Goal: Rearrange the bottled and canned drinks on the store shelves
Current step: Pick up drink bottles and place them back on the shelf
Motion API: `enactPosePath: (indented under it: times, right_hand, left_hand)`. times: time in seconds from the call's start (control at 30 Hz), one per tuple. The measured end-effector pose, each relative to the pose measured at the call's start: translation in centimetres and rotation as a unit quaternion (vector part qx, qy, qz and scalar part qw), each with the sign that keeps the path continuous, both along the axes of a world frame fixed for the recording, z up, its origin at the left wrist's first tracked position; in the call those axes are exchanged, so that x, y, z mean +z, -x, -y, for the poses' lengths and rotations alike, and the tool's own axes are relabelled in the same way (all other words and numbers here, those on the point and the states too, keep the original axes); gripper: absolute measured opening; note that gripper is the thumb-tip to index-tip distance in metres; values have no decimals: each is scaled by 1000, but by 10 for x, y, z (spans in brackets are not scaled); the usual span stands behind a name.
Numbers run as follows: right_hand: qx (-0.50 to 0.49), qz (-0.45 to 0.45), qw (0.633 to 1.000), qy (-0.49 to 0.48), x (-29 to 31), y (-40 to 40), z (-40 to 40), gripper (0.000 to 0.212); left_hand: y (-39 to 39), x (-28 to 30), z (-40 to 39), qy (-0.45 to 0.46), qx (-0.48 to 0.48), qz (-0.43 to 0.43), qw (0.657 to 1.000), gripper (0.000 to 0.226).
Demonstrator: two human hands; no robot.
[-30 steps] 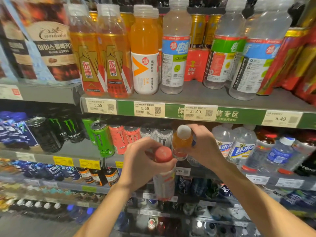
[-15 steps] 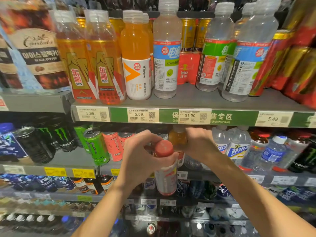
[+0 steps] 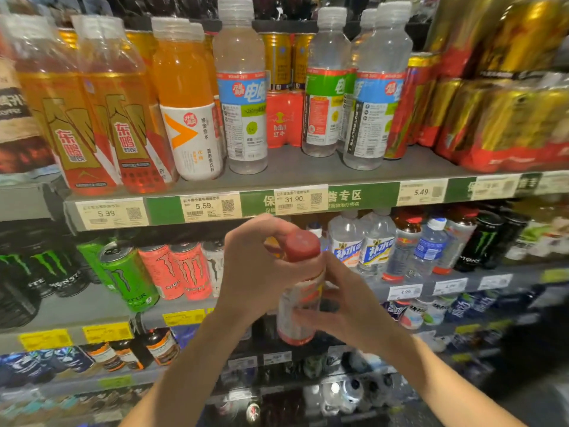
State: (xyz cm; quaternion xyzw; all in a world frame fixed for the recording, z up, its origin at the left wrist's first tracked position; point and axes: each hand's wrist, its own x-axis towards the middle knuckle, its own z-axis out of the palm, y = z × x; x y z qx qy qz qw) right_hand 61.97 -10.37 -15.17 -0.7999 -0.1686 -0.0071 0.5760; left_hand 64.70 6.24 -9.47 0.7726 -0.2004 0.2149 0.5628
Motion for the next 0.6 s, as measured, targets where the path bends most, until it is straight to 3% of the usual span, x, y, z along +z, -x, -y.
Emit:
enactPosePath:
  times: [0.17, 0.37, 0.6]
  right_hand:
    - [-96, 41, 994, -13, 6, 24, 34, 56]
    - [-141, 50, 988, -43, 0, 45, 84, 59]
    - [-136, 51, 989, -6, -3, 53, 167, 61]
  left_hand:
    - [13, 10, 34, -65, -61, 5, 996, 33]
    - [24, -2, 78, -62, -162, -64, 983, 80]
    - [44, -33, 152, -37, -195, -111, 974, 60]
